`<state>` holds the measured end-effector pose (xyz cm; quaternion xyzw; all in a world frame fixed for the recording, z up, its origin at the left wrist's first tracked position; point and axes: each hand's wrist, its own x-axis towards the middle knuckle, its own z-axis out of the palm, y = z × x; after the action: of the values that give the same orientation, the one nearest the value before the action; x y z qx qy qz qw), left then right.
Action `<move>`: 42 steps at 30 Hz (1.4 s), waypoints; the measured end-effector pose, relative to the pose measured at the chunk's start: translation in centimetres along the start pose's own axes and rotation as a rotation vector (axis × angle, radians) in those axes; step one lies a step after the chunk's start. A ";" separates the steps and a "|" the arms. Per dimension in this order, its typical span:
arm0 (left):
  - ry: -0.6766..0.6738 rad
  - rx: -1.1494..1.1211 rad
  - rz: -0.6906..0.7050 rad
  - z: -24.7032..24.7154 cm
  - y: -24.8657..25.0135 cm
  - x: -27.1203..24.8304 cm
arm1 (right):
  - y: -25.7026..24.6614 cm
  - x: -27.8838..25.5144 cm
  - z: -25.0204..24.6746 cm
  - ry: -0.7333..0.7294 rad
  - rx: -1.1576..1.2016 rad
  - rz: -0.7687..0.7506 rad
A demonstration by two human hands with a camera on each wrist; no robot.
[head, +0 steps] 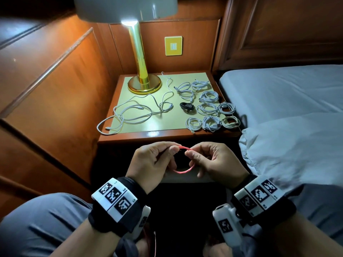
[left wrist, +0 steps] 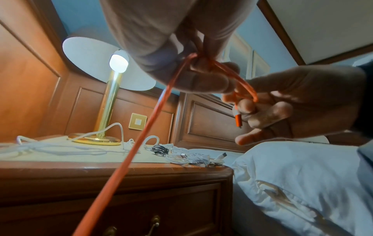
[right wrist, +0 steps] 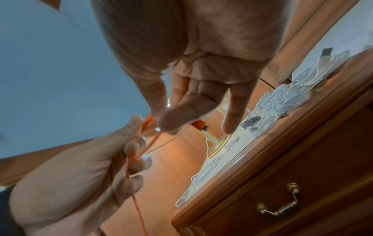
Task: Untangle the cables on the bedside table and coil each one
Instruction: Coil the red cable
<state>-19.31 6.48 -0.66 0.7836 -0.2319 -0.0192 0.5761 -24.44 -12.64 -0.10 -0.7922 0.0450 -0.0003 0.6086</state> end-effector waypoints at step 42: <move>-0.098 0.228 0.330 -0.7 1.4 -0.4 | -0.5 -1.8 -1.0 -0.110 -0.098 -0.125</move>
<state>-19.92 6.99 0.74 0.7932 -0.3855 0.0634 0.4671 -26.23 -13.31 0.77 -0.8210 -0.0381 0.0076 0.5697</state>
